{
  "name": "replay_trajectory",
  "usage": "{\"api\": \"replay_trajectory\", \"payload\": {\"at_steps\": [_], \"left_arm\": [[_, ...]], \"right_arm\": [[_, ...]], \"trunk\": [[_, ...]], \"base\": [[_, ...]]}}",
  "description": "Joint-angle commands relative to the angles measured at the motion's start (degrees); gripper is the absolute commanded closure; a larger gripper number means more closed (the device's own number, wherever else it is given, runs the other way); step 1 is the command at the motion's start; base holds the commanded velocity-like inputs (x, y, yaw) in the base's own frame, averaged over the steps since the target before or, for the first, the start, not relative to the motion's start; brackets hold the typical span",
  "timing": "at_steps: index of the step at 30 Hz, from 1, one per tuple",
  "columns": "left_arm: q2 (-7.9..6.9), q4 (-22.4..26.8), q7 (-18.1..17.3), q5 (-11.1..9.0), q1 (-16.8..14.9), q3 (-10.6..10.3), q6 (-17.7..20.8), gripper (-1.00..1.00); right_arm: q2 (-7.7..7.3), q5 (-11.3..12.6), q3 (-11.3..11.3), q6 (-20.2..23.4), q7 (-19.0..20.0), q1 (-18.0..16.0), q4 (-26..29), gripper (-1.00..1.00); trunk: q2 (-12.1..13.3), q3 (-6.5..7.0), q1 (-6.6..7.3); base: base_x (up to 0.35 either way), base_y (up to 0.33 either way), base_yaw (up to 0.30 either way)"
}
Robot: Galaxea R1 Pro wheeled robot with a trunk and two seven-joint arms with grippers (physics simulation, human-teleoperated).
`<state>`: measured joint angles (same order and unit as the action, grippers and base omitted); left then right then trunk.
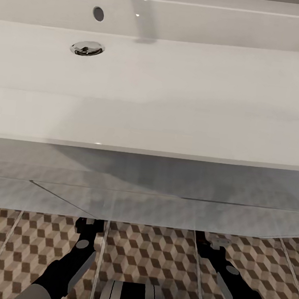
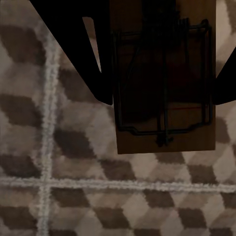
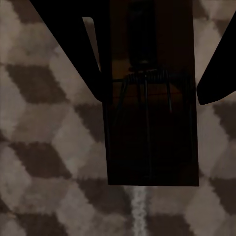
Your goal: Take the four mousetraps from the cabinet in the bathroom and place them on the bathroom floor. Make sure all four end up on the same floor surface, and ensure that at least two of them are either under or directly next to the same bathroom sink.
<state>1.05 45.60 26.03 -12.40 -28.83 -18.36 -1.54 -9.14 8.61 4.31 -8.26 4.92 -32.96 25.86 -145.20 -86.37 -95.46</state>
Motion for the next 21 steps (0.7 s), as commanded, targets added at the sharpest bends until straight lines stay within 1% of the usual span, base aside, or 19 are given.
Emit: {"api": "replay_trajectory", "payload": {"at_steps": [1,8,14,18,20,21], "left_arm": [[0.02,0.00,0.12,0.19,0.00,-0.01,0.12,1.00],[0.12,-0.07,0.15,0.36,0.00,-0.09,0.06,1.00],[-0.09,-0.15,-0.24,0.30,0.00,-0.03,0.19,1.00],[-0.23,-0.18,-2.06,0.11,0.00,0.05,0.18,1.00],[-0.26,-0.28,-3.00,0.10,-0.01,0.12,0.22,1.00],[-0.30,-0.35,-3.43,0.10,-0.01,0.22,0.23,1.00]], "right_arm": [[0.00,0.00,0.00,0.00,0.00,0.00,0.01,1.00],[0.00,0.00,0.00,-0.07,0.00,0.00,0.06,1.00],[0.00,0.00,0.00,-1.84,0.00,0.00,0.06,1.00],[-0.01,0.00,0.00,-2.46,0.00,0.00,0.06,1.00],[-0.02,0.00,-0.02,-3.45,0.00,0.00,0.02,1.00],[-0.04,0.00,-0.04,-4.79,0.00,0.00,-0.01,1.00]], "trunk": [[0.00,0.00,0.00],[0.00,0.00,0.00],[0.00,0.00,0.00],[0.00,0.00,0.00],[0.00,0.00,0.00],[0.00,0.00,0.00]], "base": [[0.000,0.000,0.000],[0.000,0.000,0.000],[0.000,0.000,0.000],[0.000,0.000,0.000],[0.000,0.000,0.000],[0.000,0.000,0.000]]}}
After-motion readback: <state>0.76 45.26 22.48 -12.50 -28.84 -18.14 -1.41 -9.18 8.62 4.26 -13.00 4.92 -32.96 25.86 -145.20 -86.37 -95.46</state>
